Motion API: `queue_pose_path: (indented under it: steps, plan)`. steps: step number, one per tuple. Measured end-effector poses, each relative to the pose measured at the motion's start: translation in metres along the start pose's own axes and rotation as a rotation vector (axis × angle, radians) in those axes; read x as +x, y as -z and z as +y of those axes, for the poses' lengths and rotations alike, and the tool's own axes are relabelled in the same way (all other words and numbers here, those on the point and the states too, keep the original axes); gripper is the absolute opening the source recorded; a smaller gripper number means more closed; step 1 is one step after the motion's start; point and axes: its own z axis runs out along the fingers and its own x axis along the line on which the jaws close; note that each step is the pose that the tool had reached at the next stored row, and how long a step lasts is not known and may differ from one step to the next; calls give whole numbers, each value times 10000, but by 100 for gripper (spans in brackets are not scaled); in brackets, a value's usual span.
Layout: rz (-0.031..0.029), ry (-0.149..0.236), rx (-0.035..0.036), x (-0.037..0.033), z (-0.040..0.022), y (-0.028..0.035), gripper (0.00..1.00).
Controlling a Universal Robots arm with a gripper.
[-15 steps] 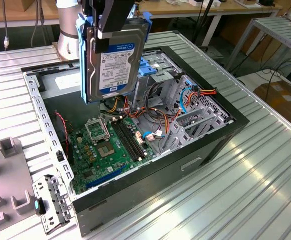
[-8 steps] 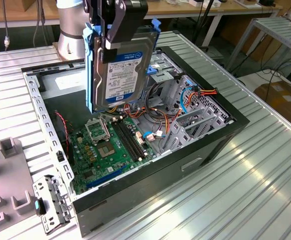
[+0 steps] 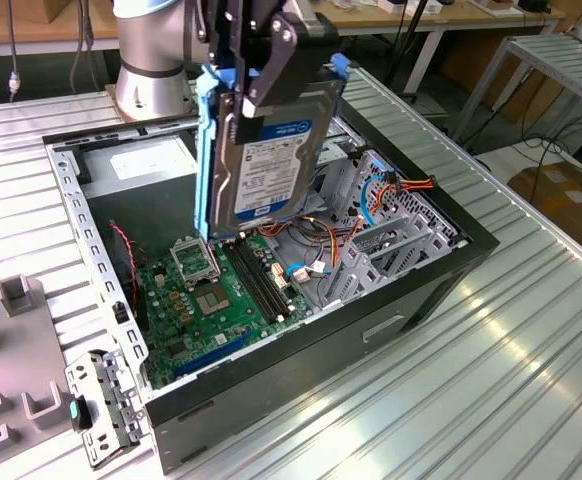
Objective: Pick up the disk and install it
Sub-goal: 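Insert the disk into the insertion slot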
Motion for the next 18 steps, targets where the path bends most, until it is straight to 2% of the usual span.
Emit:
queue_pose_path:
  steps: [4,6,8,9,18]
  plan:
    - [10,0,1,3,-184,-8,37]
    - [23,1,2,0,-415,-16,37]
    - [32,1,3,-2,-591,-21,37]
    - [40,1,2,-2,-619,-22,37]
    - [46,0,2,-2,-621,-21,37]
